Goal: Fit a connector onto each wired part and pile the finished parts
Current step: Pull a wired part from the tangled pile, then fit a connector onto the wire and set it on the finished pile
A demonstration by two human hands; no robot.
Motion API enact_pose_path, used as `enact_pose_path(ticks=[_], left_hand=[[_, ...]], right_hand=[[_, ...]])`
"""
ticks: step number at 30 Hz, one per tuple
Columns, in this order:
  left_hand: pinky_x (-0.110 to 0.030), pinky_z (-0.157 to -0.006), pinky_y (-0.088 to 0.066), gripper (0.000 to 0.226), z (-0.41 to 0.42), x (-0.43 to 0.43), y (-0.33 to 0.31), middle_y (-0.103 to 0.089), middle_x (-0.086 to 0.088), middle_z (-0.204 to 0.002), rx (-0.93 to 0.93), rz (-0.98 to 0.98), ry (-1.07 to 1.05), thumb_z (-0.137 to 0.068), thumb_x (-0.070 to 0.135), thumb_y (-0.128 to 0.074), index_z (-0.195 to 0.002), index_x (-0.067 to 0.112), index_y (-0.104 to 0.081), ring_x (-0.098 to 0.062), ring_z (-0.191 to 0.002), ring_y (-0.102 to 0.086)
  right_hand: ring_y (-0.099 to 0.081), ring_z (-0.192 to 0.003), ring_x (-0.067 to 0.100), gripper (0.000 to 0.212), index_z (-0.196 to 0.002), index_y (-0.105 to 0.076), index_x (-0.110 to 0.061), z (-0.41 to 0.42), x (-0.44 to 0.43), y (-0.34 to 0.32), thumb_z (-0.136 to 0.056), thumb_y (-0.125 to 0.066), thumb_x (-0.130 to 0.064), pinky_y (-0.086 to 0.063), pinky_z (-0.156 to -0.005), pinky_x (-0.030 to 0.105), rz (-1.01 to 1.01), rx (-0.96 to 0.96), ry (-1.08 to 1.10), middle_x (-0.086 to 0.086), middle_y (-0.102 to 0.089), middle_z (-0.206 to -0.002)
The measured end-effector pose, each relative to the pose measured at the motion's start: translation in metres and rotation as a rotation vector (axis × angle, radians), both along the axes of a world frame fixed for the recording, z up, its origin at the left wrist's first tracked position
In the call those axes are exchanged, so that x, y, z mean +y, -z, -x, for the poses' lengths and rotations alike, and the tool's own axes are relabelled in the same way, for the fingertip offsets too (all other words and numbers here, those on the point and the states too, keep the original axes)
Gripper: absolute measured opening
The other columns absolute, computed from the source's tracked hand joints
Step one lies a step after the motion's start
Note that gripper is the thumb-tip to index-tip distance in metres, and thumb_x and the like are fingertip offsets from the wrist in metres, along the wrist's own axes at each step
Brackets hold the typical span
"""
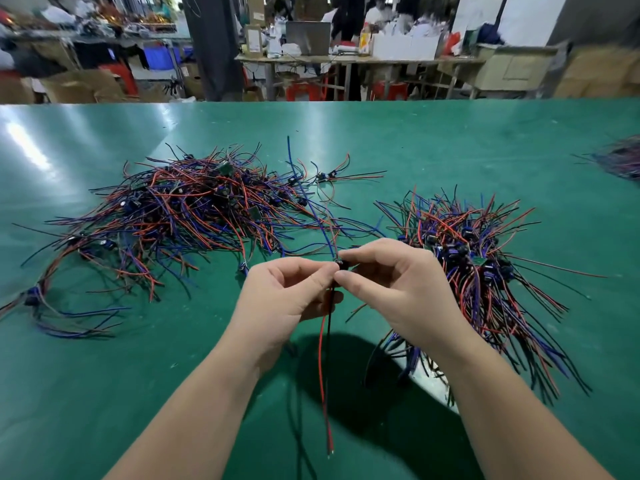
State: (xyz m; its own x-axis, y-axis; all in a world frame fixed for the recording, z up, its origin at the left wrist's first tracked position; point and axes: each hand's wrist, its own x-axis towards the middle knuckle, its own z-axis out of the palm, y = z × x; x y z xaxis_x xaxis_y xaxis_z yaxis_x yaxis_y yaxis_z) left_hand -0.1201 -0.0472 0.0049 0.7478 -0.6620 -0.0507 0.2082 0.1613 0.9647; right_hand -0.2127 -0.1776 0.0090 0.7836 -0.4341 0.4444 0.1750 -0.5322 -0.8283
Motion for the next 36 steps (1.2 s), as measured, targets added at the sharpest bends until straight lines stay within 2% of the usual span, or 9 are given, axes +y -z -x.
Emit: enact_pose_path(ticks=[5,11,14,17,20,24,27,30,36], left_hand=[[-0.021,-0.063,-0.055,0.009,-0.006,0.004,-0.004,-0.075,-0.003,-0.09,-0.064,-0.011,0.044,-0.073,0.015,-0.072,-0.078,0.017,-0.078,-0.012,-0.078,-0.069],[-0.037,-0.1,-0.038,0.036,-0.047,0.02,0.013,-0.059,0.006,-0.116,-0.793,-0.638,-0.491,-0.081,0.019,-0.066,-0.113,0.036,-0.063,-0.021,-0.112,-0.052],[-0.045,-0.106,-0.033,0.041,-0.049,0.018,0.023,-0.051,-0.003,-0.138,-0.754,-1.023,-0.351,-0.084,0.045,-0.058,-0.124,0.048,-0.052,-0.033,-0.124,-0.044],[-0.041,-0.106,-0.026,0.037,-0.044,0.013,0.033,-0.044,0.006,-0.143,-0.868,-1.203,-0.245,-0.088,0.051,-0.053,-0.125,0.048,-0.054,-0.024,-0.13,-0.037],[-0.032,-0.104,-0.032,0.031,-0.044,0.011,0.037,-0.05,0.003,-0.133,-0.899,-0.96,-0.26,-0.09,0.025,-0.058,-0.12,0.027,-0.064,-0.017,-0.124,-0.045],[-0.021,-0.097,-0.04,0.024,-0.038,0.007,0.026,-0.06,0.008,-0.12,-0.758,-0.56,-0.319,-0.086,0.006,-0.065,-0.098,0.025,-0.073,-0.01,-0.108,-0.059],[-0.017,-0.084,-0.05,0.025,-0.024,0.003,0.01,-0.065,0.008,-0.114,-0.494,-0.183,-0.239,-0.083,0.0,-0.069,-0.086,0.024,-0.075,-0.003,-0.094,-0.067],[-0.013,-0.07,-0.052,0.018,-0.01,0.001,0.003,-0.072,0.005,-0.103,-0.28,0.054,-0.023,-0.076,-0.002,-0.071,-0.077,0.014,-0.078,0.0,-0.078,-0.069],[-0.025,-0.064,-0.055,0.022,0.002,0.0,-0.002,-0.072,0.007,-0.095,-0.103,0.172,0.123,-0.063,0.03,-0.071,-0.07,0.011,-0.078,-0.016,-0.062,-0.067]], right_hand=[[-0.067,-0.077,0.009,0.022,-0.095,-0.073,-0.023,0.005,-0.005,-0.01,-0.075,-0.071,-0.013,-0.052,-0.072,0.021,0.098,-0.111,0.112,-0.005,-0.069,-0.086],[-0.065,-0.077,0.024,0.021,-0.096,-0.075,-0.01,0.031,-0.049,-0.03,-0.078,-0.063,-0.01,-0.051,-0.077,0.033,0.345,-0.267,0.877,0.009,-0.07,-0.084],[-0.063,-0.083,0.031,0.022,-0.095,-0.076,-0.008,0.041,-0.067,-0.031,-0.078,-0.063,-0.011,-0.043,-0.081,0.03,0.357,-0.023,1.005,0.017,-0.07,-0.086],[-0.061,-0.087,0.034,0.018,-0.092,-0.075,-0.004,0.04,-0.074,-0.02,-0.082,-0.062,-0.013,-0.045,-0.076,0.034,0.293,0.478,0.807,0.019,-0.07,-0.088],[-0.053,-0.102,0.035,0.031,-0.112,-0.067,-0.005,0.035,-0.072,-0.014,-0.086,-0.062,-0.021,-0.039,-0.084,0.034,0.323,0.576,0.792,0.021,-0.06,-0.107],[-0.059,-0.091,0.025,0.03,-0.113,-0.069,-0.012,0.026,-0.054,-0.02,-0.084,-0.064,-0.013,-0.041,-0.088,0.029,0.318,0.136,0.735,0.007,-0.06,-0.101],[-0.064,-0.068,0.011,0.013,-0.093,-0.074,-0.019,0.015,-0.026,-0.02,-0.091,-0.06,-0.022,-0.052,-0.067,0.028,0.008,0.201,0.315,-0.003,-0.071,-0.081],[-0.061,-0.06,0.012,0.031,-0.089,-0.072,-0.016,0.001,0.0,-0.014,-0.09,-0.051,-0.039,-0.046,-0.053,0.024,-0.427,0.299,-0.07,0.001,-0.072,-0.082],[-0.051,-0.054,0.006,0.033,-0.09,-0.072,-0.011,-0.006,0.003,-0.009,-0.067,-0.067,-0.035,-0.038,-0.049,0.015,-0.827,0.042,-0.15,-0.002,-0.065,-0.074]])
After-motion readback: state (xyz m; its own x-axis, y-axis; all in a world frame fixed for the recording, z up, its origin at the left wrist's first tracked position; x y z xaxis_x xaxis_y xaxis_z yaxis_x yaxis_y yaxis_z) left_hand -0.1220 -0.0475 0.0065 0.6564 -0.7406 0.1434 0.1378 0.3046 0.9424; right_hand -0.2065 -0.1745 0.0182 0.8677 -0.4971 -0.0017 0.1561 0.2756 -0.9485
